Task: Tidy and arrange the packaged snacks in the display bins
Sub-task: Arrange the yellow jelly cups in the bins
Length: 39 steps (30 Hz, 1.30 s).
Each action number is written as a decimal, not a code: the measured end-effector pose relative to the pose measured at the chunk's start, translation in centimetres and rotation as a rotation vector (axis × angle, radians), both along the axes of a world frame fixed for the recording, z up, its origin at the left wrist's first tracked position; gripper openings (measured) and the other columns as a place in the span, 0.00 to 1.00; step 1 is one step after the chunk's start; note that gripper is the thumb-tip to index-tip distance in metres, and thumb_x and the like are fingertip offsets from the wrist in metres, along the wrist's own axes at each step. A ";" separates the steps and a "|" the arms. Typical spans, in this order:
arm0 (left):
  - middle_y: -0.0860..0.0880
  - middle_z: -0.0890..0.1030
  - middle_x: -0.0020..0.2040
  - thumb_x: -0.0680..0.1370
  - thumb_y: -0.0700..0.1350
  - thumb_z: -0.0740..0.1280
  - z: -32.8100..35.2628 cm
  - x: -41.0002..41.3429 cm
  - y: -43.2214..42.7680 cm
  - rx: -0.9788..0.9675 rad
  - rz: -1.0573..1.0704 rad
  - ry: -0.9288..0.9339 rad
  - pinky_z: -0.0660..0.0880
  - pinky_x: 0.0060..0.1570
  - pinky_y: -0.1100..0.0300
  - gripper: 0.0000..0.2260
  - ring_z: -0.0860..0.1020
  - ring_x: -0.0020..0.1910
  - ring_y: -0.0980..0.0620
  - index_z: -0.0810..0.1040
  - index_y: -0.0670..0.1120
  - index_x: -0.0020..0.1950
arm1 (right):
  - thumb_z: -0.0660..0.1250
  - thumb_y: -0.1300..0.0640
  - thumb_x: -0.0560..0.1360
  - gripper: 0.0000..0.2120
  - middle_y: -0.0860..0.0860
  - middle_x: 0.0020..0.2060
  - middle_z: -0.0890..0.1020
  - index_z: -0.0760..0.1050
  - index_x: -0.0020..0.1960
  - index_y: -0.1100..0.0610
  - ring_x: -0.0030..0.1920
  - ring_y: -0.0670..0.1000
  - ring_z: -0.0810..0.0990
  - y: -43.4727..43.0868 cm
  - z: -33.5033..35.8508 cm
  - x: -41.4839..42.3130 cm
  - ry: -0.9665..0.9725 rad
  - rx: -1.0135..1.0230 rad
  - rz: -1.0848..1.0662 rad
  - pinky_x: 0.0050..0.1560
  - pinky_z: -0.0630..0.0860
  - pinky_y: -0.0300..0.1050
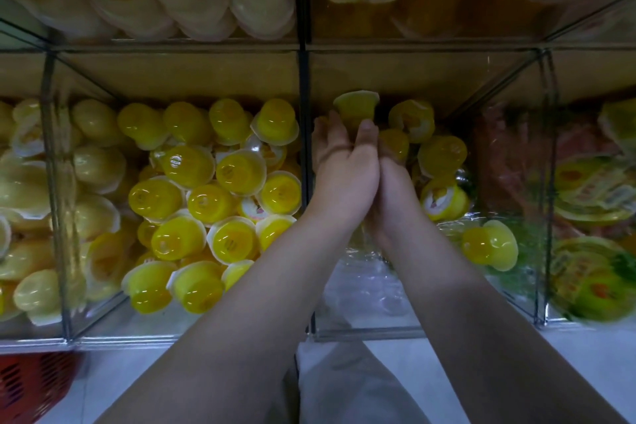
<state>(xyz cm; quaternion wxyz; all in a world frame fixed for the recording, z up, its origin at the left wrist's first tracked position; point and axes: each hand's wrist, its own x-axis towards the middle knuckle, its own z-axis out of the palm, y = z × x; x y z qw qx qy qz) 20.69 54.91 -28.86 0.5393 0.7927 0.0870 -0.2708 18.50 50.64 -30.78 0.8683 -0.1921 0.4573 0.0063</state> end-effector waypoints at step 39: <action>0.50 0.80 0.58 0.80 0.43 0.66 2.8 -1.6 15.7 -0.383 -0.016 -0.133 0.80 0.52 0.54 0.14 0.80 0.55 0.51 0.74 0.56 0.63 | 0.66 0.50 0.77 0.11 0.42 0.44 0.82 0.69 0.59 0.42 0.43 0.45 0.83 11.0 5.0 -3.5 -0.077 -1.368 0.381 0.43 0.80 0.47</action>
